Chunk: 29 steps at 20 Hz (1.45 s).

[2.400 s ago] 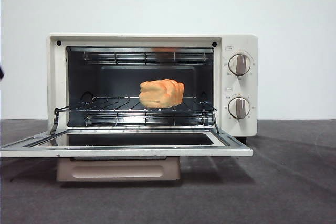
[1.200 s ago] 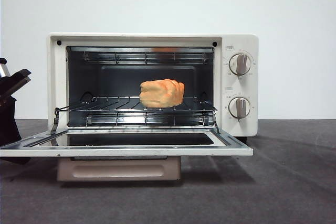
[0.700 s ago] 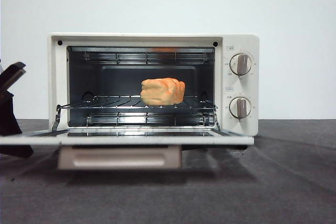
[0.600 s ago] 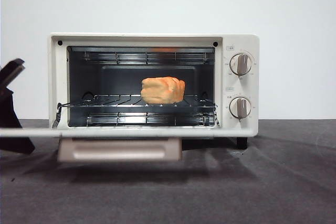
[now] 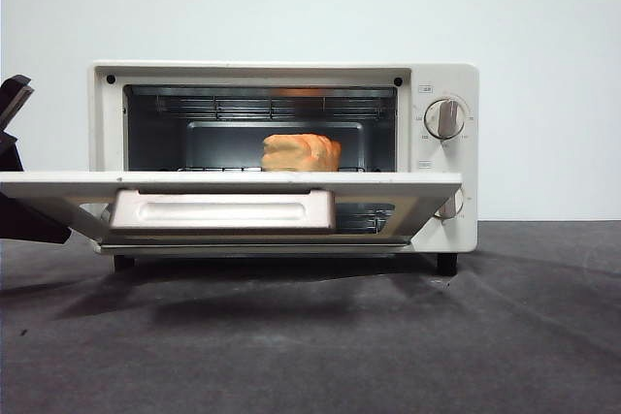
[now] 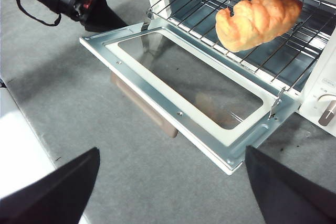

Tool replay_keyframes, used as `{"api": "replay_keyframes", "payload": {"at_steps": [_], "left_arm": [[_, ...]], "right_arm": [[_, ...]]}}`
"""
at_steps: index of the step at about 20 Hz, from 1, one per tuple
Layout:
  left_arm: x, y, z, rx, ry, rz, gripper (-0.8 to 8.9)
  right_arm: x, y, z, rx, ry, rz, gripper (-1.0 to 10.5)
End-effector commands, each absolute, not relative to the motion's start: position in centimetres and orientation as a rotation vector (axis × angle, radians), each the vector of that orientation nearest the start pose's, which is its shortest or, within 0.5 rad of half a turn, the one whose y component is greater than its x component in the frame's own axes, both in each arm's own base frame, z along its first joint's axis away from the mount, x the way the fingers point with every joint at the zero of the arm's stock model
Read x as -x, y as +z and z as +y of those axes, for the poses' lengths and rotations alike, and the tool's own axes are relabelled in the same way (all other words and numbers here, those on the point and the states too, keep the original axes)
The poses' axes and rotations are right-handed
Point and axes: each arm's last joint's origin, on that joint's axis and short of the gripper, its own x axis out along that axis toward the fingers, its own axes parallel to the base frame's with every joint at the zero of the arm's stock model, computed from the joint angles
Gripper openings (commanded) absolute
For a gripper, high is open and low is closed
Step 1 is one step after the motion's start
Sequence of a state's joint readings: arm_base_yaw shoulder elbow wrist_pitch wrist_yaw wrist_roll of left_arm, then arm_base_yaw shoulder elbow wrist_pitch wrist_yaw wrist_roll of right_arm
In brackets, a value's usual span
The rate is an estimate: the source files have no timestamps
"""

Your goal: The left arm flap open the oven, the right arm pick bread and place it into oven, the left arm flap close the oven

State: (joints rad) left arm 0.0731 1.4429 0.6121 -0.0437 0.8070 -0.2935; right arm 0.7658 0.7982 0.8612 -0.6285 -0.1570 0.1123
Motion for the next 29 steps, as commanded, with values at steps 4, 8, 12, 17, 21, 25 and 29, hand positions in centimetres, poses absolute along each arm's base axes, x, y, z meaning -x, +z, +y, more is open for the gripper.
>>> {"api": "replay_keyframes", "payload": {"at_steps": [4,8,12,17,21,25,29], "left_arm": [[-26.4,17.3,-0.4,0.695,-0.648,0.793,0.15],[-26.7,17.7,-0.4,0.708,-0.656,0.756,0.15],[-27.0,18.2,-0.2,0.721,-0.657,0.709,0.15],[-26.5,19.7,-0.3,0.703,-0.688,0.657,0.16],[-24.6,22.5,-1.2,0.615,-0.750,0.593,0.16],[-21.1,26.1,-2.3,0.464,-0.692,0.493,0.16],[-16.9,29.4,-3.0,0.296,-0.608,0.429,0.16]], "right_arm": [[-11.0,32.0,11.4,0.063,0.870,0.600,4.4],[-11.0,32.0,11.4,0.064,0.868,0.599,4.4],[-11.0,31.9,11.4,0.064,0.867,0.599,4.4],[-11.0,31.9,11.4,0.064,0.867,0.600,4.4],[-11.1,31.9,11.4,0.071,0.841,0.594,4.4],[-11.2,31.9,11.3,0.076,0.819,0.589,4.4],[-11.2,32.0,11.3,0.077,0.813,0.585,4.4]]}}
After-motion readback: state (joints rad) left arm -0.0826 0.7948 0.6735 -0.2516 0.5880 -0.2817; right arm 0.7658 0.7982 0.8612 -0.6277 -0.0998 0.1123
